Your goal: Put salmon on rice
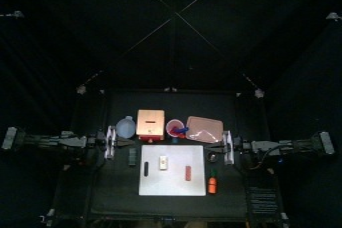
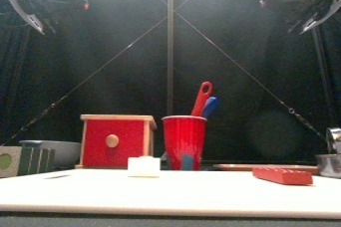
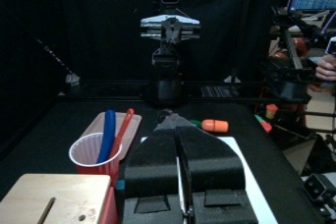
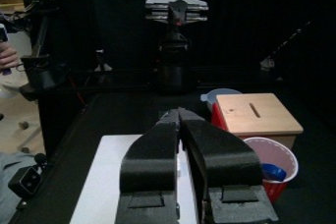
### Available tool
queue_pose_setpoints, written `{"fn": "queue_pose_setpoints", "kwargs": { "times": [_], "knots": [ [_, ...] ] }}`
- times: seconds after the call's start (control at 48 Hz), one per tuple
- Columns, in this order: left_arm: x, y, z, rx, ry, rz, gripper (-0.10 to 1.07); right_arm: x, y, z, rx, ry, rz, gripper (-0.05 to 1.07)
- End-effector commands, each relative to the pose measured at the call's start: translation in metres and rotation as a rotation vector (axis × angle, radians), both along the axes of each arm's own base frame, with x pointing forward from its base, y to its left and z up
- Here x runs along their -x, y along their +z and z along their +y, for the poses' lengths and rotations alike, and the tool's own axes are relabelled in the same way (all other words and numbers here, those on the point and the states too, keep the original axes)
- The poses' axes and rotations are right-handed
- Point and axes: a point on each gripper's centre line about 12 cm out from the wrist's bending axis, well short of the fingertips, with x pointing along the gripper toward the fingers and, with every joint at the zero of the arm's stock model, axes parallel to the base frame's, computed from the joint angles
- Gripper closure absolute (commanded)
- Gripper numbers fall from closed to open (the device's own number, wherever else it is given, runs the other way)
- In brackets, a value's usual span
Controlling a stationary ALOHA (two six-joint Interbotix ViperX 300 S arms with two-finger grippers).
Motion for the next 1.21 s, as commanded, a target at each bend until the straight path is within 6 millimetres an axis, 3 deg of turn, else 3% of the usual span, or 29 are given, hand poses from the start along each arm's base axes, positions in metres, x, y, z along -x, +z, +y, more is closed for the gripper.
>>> {"fn": "queue_pose_setpoints", "kwargs": {
  "times": [0.0,0.146,0.25,0.396,0.542,0.688,0.979,1.188],
  "knots": [
    [-0.006,0.004,0.001,0.016,0.004,-0.020,1.03,-0.005,-0.001,0.001,-0.051,0.005,0.014,1.05],
    [-0.009,-0.001,0.001,0.015,0.004,-0.002,1.00,-0.014,-0.008,0.004,-0.311,0.015,0.075,0.98],
    [-0.013,-0.007,0.001,0.015,0.004,0.023,0.99,-0.029,-0.025,0.010,-0.550,0.003,0.231,0.97],
    [-0.015,-0.015,0.001,0.015,0.005,0.055,0.99,-0.051,-0.036,0.022,-0.738,-0.012,0.443,0.96],
    [-0.015,-0.021,0.001,0.025,0.007,0.072,0.99,-0.067,-0.024,0.029,-0.832,-0.022,0.551,0.96],
    [-0.013,-0.027,0.002,0.043,0.015,0.087,0.99,-0.068,-0.019,0.029,-0.890,-0.045,0.598,0.96],
    [-0.014,-0.026,0.003,0.056,0.019,0.083,0.99,-0.064,-0.020,0.021,-0.972,-0.186,0.693,0.96],
    [-0.013,-0.026,0.003,0.057,0.020,0.084,0.99,-0.068,-0.029,0.038,-0.996,-0.306,0.792,0.96]
  ]
}}
